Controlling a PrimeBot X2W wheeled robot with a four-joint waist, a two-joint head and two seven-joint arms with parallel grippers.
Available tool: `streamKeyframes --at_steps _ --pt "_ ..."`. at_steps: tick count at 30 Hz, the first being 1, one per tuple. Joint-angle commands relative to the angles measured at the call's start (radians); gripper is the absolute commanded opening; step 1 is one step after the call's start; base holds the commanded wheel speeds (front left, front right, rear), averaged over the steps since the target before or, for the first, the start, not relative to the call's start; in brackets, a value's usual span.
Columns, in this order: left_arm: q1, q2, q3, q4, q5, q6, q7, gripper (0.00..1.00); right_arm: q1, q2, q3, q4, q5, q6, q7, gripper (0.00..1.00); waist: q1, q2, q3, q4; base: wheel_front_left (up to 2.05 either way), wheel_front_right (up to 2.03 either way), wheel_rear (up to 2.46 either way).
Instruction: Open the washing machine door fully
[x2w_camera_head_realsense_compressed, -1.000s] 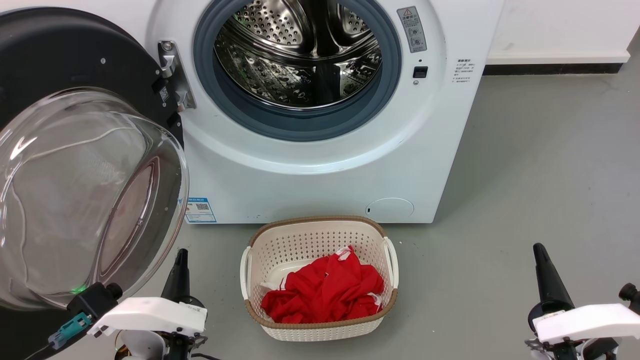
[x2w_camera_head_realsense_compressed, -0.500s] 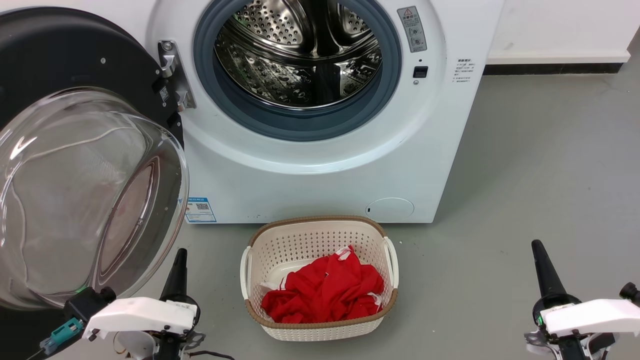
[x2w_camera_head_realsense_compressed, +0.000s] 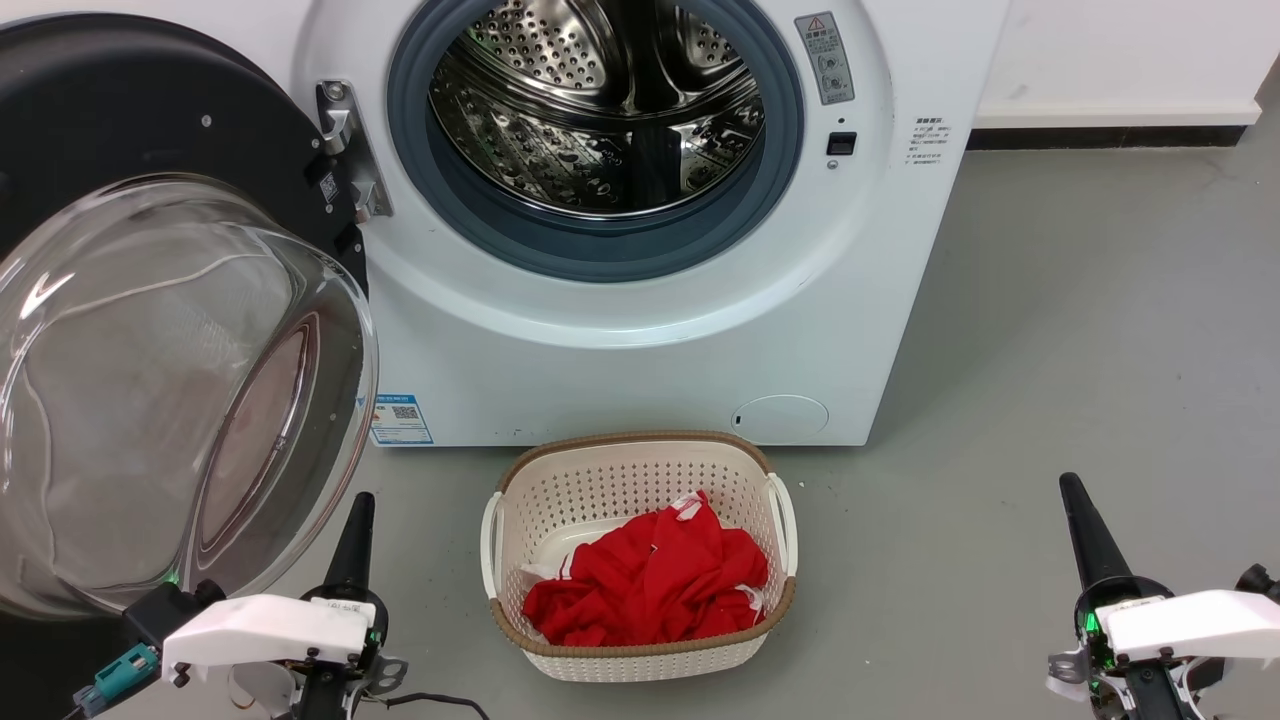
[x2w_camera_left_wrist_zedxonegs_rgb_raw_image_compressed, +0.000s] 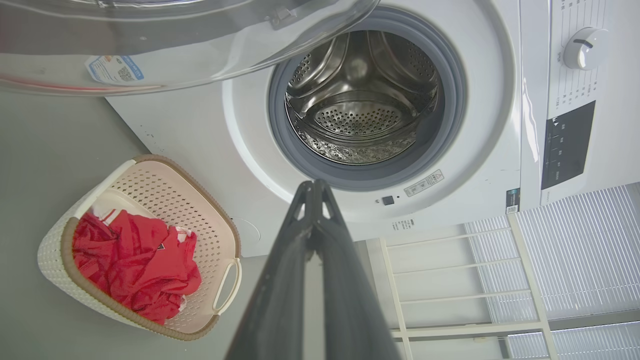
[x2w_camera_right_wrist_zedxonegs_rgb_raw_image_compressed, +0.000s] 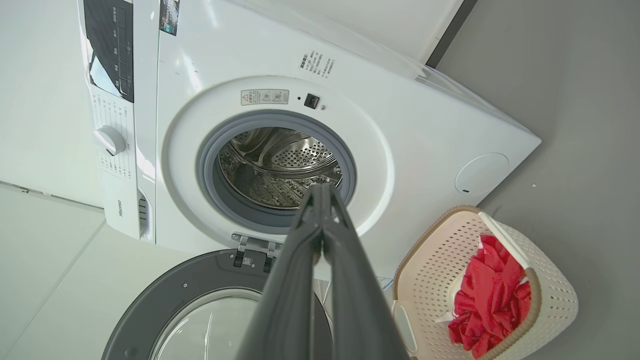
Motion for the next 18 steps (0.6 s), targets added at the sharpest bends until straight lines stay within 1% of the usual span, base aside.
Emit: streamKeyframes --at_steps 1,18 --pt "-0.021 -0.002 0.008 -0.009 -0.022 -0.007 0.007 0.00 -0.024 -0.004 -0.003 -0.003 0.025 0.000 0.006 0.00 0.0000 -0.0001 0.000 0.000 0.00 0.00 0.00" --pt "-0.020 -0.009 0.032 -0.007 -0.168 -0.030 0.046 0.00 -0.046 -0.003 -0.009 0.022 0.179 0.000 0.039 0.00 0.0000 -0.0001 0.001 0.001 0.00 0.00 0.00"
